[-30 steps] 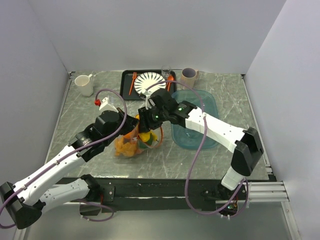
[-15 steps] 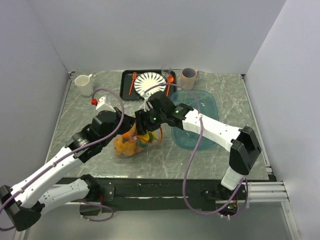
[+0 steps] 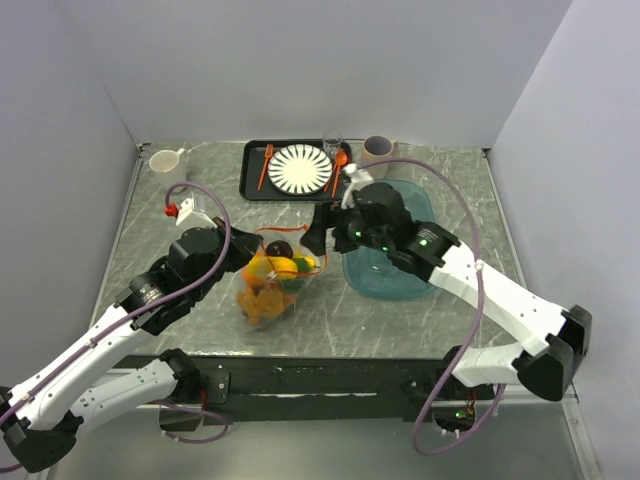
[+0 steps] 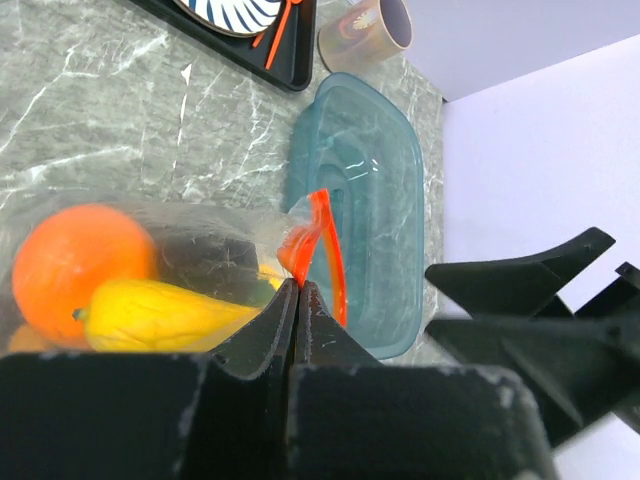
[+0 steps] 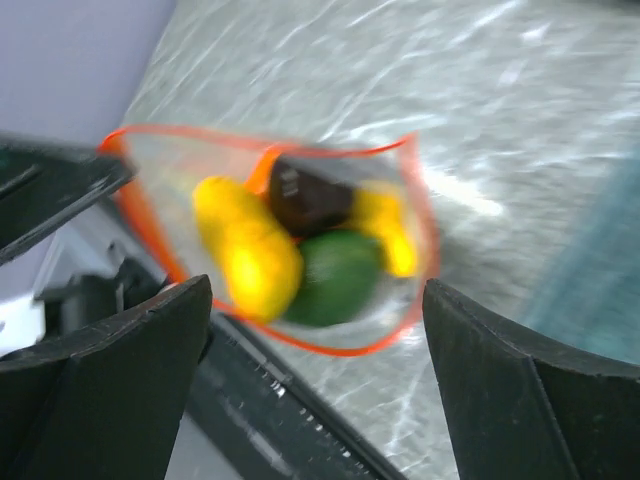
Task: Place the food in the zip-top bag and seal the zipper
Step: Place the fake fruit in the zipper food storage bag, then adjust the zipper food storage bag at the center of the board.
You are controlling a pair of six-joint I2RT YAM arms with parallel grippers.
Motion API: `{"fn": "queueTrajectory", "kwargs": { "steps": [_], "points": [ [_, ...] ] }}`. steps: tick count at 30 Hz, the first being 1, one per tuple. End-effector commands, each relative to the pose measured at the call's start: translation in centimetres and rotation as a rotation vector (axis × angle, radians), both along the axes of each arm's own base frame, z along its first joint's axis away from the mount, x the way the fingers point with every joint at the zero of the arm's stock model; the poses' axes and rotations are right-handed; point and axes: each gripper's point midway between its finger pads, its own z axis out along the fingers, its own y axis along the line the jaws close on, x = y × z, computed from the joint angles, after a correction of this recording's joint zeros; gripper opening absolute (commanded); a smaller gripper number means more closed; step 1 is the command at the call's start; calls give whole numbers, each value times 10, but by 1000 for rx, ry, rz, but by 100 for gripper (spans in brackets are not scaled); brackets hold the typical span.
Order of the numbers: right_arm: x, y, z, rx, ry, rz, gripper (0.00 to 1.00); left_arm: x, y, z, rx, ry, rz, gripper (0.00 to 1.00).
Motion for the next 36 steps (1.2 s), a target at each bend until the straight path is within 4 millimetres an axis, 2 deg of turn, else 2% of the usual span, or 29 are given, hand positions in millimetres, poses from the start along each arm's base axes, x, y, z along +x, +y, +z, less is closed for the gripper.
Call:
{"fn": "queueTrajectory", "kwargs": {
  "steps": [1, 3, 9, 11, 12, 15, 17, 19, 21, 24, 26, 29, 32, 33, 34, 35, 36],
  "points": [
    [21, -29, -21, -52, 29, -156, 88, 4, 0, 29, -85, -75, 20, 2],
    [23, -31, -33, -89, 67, -178, 83, 4, -1, 28, -82, -74, 18, 2],
    [15, -17, -66, -113, 180, -122, 77, 5, -2, 29, -76, -71, 14, 2],
    [13, -15, -75, -113, 215, -125, 74, 5, -2, 28, -76, -71, 14, 2],
    [13, -18, -85, -144, 238, -138, 72, 4, -2, 28, -75, -72, 12, 2],
    [11, -15, -98, -168, 266, -113, 57, 5, -4, 28, -74, -70, 6, 2],
    [11, -16, -100, -175, 276, -120, 40, 5, -5, 27, -72, -67, 6, 2],
    [6, -9, -95, -142, 268, -70, 39, 5, -5, 27, -69, -65, 4, 2],
    [7, -7, -91, -141, 265, -60, 18, 6, -5, 27, -70, -68, 5, 2],
    [4, 2, -77, -104, 254, -3, 0, 6, -6, 25, -66, -62, 4, 3],
    [4, 8, -64, -71, 238, 21, 0, 6, -5, 23, -63, -57, 6, 3],
    [5, 14, -33, -7, 183, 41, 0, 5, -3, 22, -57, -53, 14, 3],
    [4, 19, 14, 79, 100, 80, 0, 3, 9, 23, -32, -52, 50, 1],
    [0, 21, 29, 106, 73, 104, 0, 6, 19, 24, -16, -54, 104, 2],
    [-1, 24, 47, 135, 43, 128, 0, 2, 26, 22, 19, -34, 115, 6],
    [-5, 27, 53, 150, 35, 163, 0, 3, 21, 24, 42, -58, 76, 15],
    [-3, 32, 55, 154, 19, 179, 0, 4, 12, 19, 156, -90, -42, 19]
  ]
}}
